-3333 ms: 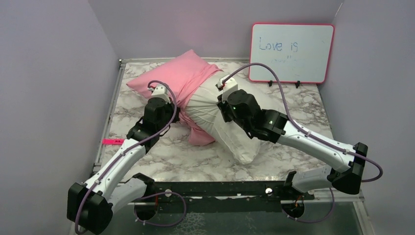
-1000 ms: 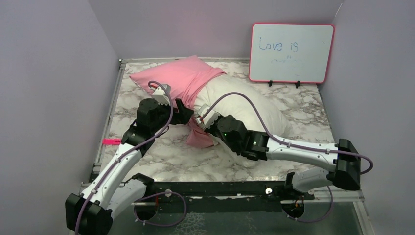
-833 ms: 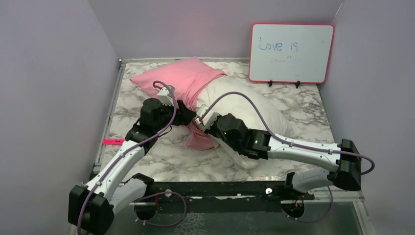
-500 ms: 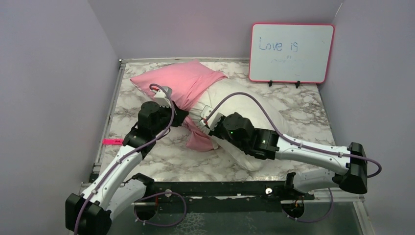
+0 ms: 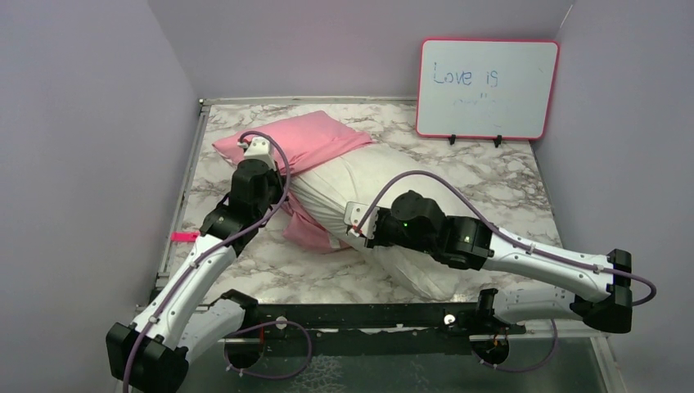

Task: Remove the pillowcase from the pillow
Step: Remove the pillow from the pillowcase.

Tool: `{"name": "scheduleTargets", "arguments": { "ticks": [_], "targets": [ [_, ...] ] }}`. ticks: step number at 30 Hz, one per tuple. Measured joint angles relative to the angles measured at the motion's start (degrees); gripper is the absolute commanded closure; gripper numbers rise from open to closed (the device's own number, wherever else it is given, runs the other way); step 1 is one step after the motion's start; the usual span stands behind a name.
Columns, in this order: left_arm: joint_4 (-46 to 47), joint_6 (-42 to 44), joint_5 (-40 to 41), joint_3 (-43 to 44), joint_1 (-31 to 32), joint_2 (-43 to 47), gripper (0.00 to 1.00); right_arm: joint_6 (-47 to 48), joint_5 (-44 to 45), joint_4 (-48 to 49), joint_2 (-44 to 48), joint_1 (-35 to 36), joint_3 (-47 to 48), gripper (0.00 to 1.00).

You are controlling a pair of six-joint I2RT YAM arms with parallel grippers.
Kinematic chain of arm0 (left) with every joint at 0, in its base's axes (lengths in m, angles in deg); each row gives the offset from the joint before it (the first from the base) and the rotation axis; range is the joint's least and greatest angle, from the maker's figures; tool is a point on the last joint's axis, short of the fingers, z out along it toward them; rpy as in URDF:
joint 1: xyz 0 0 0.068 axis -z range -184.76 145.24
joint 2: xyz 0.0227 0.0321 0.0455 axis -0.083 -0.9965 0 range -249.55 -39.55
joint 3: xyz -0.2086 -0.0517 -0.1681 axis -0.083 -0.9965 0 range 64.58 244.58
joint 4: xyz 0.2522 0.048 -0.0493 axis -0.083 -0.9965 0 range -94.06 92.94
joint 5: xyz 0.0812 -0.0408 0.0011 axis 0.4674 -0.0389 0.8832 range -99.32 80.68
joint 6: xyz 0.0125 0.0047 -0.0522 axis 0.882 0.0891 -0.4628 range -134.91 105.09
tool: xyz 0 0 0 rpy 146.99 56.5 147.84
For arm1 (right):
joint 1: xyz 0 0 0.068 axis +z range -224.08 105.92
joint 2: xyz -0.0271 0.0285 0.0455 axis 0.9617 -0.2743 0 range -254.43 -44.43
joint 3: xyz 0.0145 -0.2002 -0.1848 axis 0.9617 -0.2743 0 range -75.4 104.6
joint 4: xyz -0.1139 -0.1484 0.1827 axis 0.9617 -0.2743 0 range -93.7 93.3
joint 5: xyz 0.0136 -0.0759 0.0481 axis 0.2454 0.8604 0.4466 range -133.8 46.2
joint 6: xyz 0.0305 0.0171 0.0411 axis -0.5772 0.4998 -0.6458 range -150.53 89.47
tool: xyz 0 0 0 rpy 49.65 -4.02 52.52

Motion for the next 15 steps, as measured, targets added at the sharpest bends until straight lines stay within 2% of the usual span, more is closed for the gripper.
{"name": "scheduleTargets", "arguments": {
  "ticks": [2, 4, 5, 7, 8, 9, 15],
  "targets": [
    [-0.7, 0.1, -0.2, 0.2, -0.9, -0.8, 1.00, 0.6, -0.3, -0.9, 0.0, 0.0, 0.0, 0.99],
    [-1.0, 0.2, -1.3, 0.1, -1.4, -0.6, 0.88, 1.1, -0.3, -1.3, 0.0, 0.0, 0.0, 0.99],
    [-1.0, 0.3, -2.5, 0.0, -1.6, -0.3, 0.78, 1.2, -0.3, -1.5, 0.0, 0.0, -0.1, 0.99],
    [-1.0, 0.7, -5.4, -0.7, -2.4, 0.9, 0.47, 1.7, -0.3, -2.2, 0.0, 0.0, -0.2, 0.99],
    [-1.1, 0.5, -6.3, -1.0, -2.8, 1.6, 0.35, 1.7, -0.3, -2.9, -0.2, 0.1, -0.2, 0.99],
    [-1.2, 0.4, -7.3, -1.4, -3.2, 2.5, 0.30, 1.7, -0.3, -3.4, -0.4, 0.1, -0.2, 0.99],
    [-5.2, 1.1, -9.7, 0.1, -4.6, 5.2, 0.20, 1.0, -3.9, -6.4, -3.1, 0.2, -0.2, 0.99]
  ]
}}
